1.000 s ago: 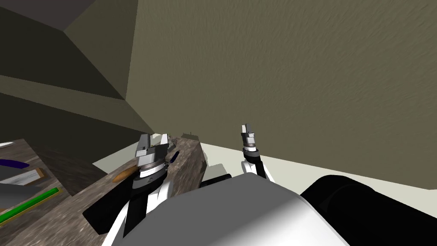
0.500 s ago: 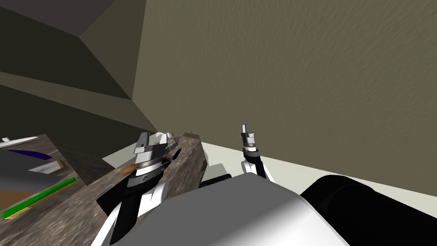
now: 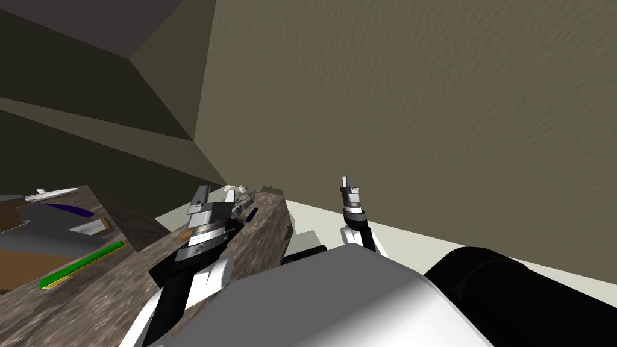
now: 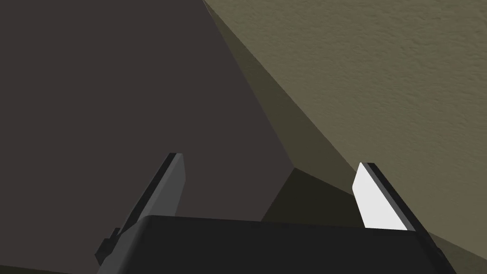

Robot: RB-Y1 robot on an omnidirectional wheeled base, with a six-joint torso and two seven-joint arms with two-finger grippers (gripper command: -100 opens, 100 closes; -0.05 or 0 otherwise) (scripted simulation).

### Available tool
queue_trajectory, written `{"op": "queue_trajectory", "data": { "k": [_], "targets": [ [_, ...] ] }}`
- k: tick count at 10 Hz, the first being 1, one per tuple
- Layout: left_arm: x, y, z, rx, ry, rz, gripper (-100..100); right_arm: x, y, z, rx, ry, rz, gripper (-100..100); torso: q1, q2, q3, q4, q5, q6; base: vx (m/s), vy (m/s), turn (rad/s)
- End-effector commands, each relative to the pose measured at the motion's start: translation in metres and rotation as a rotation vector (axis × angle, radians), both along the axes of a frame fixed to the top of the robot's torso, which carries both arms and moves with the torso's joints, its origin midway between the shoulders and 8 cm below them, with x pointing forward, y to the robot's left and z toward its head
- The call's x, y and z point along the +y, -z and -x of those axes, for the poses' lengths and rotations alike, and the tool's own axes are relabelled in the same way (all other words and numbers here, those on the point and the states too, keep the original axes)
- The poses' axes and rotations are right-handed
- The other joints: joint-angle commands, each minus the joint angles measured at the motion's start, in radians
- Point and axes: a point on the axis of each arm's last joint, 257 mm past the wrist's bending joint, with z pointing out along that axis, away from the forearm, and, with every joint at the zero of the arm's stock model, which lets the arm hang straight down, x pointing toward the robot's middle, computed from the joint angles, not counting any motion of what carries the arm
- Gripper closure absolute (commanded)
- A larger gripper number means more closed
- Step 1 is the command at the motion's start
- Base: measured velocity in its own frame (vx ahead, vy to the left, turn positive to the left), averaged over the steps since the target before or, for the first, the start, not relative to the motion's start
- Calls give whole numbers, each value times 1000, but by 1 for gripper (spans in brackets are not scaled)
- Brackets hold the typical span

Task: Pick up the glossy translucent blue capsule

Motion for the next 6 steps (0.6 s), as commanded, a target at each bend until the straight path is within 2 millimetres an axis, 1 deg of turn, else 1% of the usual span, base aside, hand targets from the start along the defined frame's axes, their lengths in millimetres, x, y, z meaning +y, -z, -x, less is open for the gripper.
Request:
{"op": "queue_trajectory", "data": {
  "k": [1,2,3,4,5,6],
  "targets": [
    [9,5,-6,36,0,34,-100,0,0,0,0,0,0,0,0,0,0,0,0,0,-5,-12,67],
    [10,6,-7,39,0,35,-100,0,0,0,0,0,0,0,0,0,0,0,0,0,-3,-12,38],
    [17,11,-10,67,1,67,-100,0,0,0,0,0,0,0,0,0,0,0,0,0,-2,-15,65],
    [18,12,-11,73,0,69,-100,0,0,0,0,0,0,0,0,0,0,0,0,0,-1,-14,35],
    [26,17,-15,100,2,103,-100,0,0,0,0,0,0,0,0,-1,0,0,0,0,1,-17,69],
    [26,19,-16,109,0,106,-100,0,0,0,0,0,0,0,0,-1,0,0,0,0,3,-16,39]
  ]
}}
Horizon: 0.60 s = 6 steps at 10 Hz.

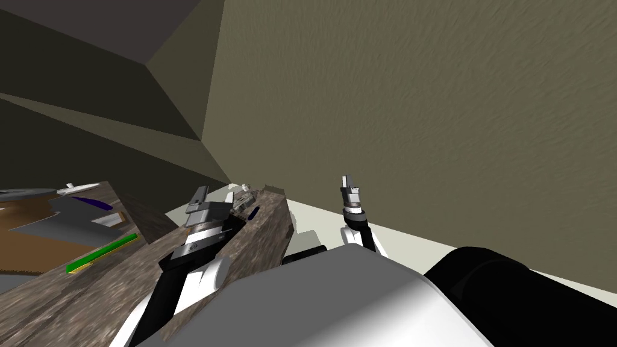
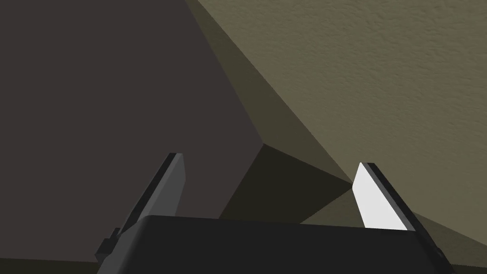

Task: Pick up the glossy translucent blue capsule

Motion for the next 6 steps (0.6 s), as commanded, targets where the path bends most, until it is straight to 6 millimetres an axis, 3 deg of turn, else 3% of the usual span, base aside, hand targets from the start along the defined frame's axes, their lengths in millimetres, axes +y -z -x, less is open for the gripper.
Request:
{"op": "queue_trajectory", "data": {
  "k": [1,6],
  "targets": [
    [9,7,-5,35,2,43,-100,0,0,0,0,0,0,0,0,0,0,0,0,0,4,-15,74],
    [27,29,-15,128,0,133,-100,0,0,0,0,0,0,0,0,-1,-1,0,0,0,11,-22,50]
  ]
}}
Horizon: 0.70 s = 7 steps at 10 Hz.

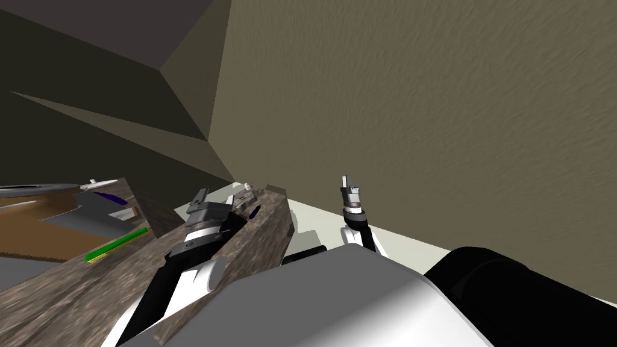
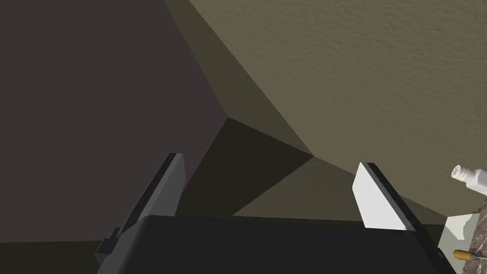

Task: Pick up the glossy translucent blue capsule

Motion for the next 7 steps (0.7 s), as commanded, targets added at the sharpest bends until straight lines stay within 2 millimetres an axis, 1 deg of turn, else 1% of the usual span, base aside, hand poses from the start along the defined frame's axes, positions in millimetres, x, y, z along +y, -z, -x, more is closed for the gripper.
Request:
{"op": "queue_trajectory", "data": {
  "k": [1,2,3,4,7],
  "targets": [
    [9,11,-4,39,2,50,-100,0,0,0,0,0,0,0,0,0,0,0,0,0,18,-25,80],
    [10,15,-5,58,0,55,-100,0,0,0,0,0,0,0,0,0,0,0,0,0,17,-23,42],
    [17,22,-7,79,3,95,-100,0,0,0,0,0,0,0,0,0,0,0,0,0,23,-28,72],
    [18,27,-9,101,0,101,-100,0,0,0,0,0,0,0,-1,-1,0,0,0,0,21,-24,36],
    [31,48,-12,170,5,190,-100,0,0,0,0,0,0,0,0,-1,-1,0,0,0,30,-25,59]
  ]
}}
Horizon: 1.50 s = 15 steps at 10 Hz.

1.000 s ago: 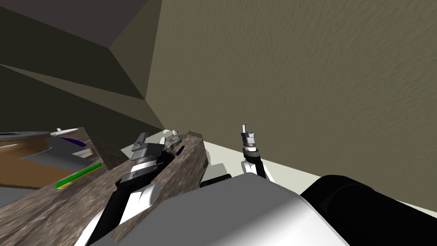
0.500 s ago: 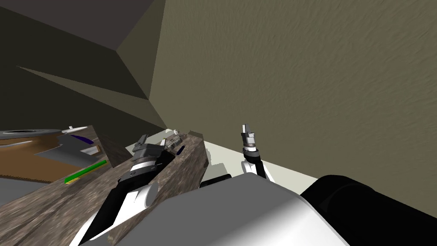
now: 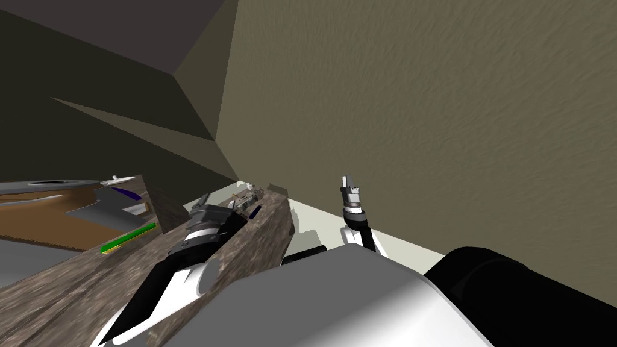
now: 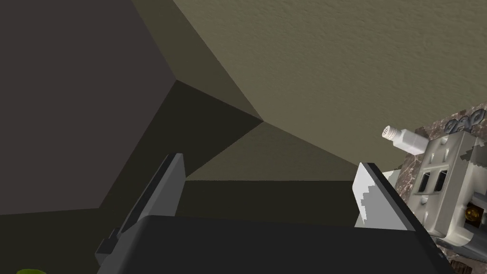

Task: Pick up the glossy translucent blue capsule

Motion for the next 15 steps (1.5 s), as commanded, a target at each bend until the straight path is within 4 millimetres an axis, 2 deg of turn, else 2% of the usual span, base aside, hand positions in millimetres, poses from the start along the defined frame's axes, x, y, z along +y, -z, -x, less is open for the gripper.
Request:
{"op": "queue_trajectory", "data": {
  "k": [1,8,15],
  "targets": [
    [4,11,-3,40,0,30,-100,0,0,0,0,0,0,0,0,0,0,0,0,0,33,-28,41],
    [26,63,-5,207,5,208,-100,0,0,0,0,0,0,0,0,-1,-1,0,0,0,47,-31,55],
    [39,115,1,381,-1,341,-100,0,0,0,0,0,0,0,-1,-2,-1,0,0,0,56,-35,45]
  ]
}}
